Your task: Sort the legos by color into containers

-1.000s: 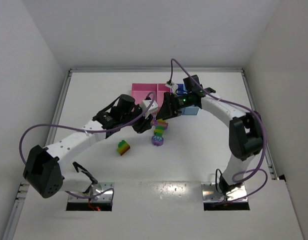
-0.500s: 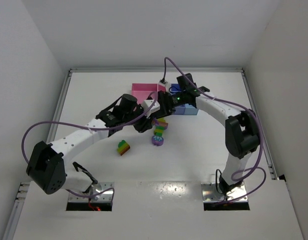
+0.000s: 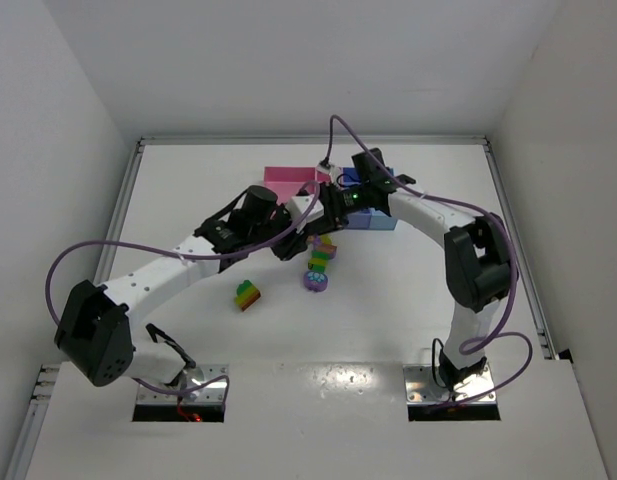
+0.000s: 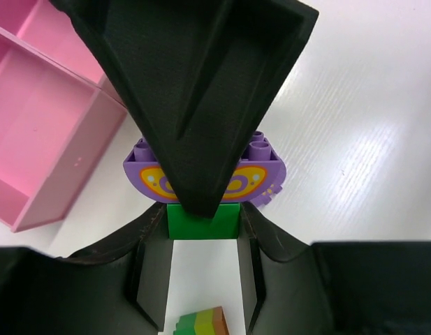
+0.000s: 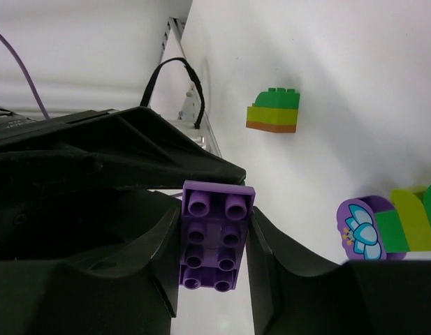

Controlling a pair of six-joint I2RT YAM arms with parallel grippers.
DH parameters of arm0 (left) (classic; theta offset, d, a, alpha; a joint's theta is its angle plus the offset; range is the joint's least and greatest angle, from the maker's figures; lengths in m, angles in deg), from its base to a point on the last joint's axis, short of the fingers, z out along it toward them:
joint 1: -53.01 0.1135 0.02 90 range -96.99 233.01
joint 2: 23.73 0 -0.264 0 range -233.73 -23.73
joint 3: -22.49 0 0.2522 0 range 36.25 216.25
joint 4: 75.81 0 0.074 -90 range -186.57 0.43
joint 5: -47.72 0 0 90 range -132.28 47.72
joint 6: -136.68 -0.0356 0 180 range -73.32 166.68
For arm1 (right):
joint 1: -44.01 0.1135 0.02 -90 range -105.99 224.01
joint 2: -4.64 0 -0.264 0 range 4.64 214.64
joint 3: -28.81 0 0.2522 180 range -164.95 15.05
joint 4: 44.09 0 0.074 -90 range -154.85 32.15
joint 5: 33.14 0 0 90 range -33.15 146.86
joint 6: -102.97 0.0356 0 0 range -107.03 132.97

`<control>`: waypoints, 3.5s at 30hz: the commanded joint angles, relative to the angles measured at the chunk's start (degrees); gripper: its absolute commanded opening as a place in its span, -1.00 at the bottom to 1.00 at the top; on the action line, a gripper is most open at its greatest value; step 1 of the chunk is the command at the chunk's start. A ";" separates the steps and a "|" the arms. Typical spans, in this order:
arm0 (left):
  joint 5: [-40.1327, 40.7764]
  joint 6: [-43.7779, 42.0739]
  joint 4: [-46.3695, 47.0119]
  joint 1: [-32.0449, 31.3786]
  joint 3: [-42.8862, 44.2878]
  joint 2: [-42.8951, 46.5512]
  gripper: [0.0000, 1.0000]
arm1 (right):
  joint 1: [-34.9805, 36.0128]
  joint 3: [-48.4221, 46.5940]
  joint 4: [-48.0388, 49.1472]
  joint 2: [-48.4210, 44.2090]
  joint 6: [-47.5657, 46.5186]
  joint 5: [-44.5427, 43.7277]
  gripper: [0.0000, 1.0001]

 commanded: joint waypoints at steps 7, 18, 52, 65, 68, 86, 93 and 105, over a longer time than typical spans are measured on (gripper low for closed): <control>1.22 -0.06 1.85 0.10 -8.16 4.82 -1.00 | -10.63 -0.57 3.13 -6.41 -0.11 3.72 -1.00; 15.01 4.67 3.17 6.42 18.05 -14.83 -0.83 | -18.91 -4.34 -6.10 -8.34 -14.17 -18.49 -1.00; 16.95 14.09 -5.89 14.69 31.92 -22.16 0.41 | -13.64 -21.14 -8.73 11.08 -24.37 -32.84 -0.73; -3.76 -1.53 -15.96 16.36 12.07 -1.19 0.41 | -11.88 -21.59 -9.96 9.86 -24.37 -39.53 0.46; -4.14 -16.20 -24.59 11.55 1.55 8.41 0.41 | -12.49 -19.04 -10.49 4.60 -24.37 -37.08 0.51; -7.04 -26.91 -27.97 10.38 -7.90 5.89 0.44 | -13.11 -2.78 -15.60 -15.89 -33.60 -30.64 0.61; 0.68 -8.26 -19.53 10.38 -10.54 10.18 0.37 | -14.16 -1.10 -16.12 -17.92 -34.12 -32.32 0.61; 12.12 -4.90 -19.87 7.84 -9.22 3.08 0.42 | -14.69 -1.10 -17.18 -17.92 -35.18 -32.32 0.61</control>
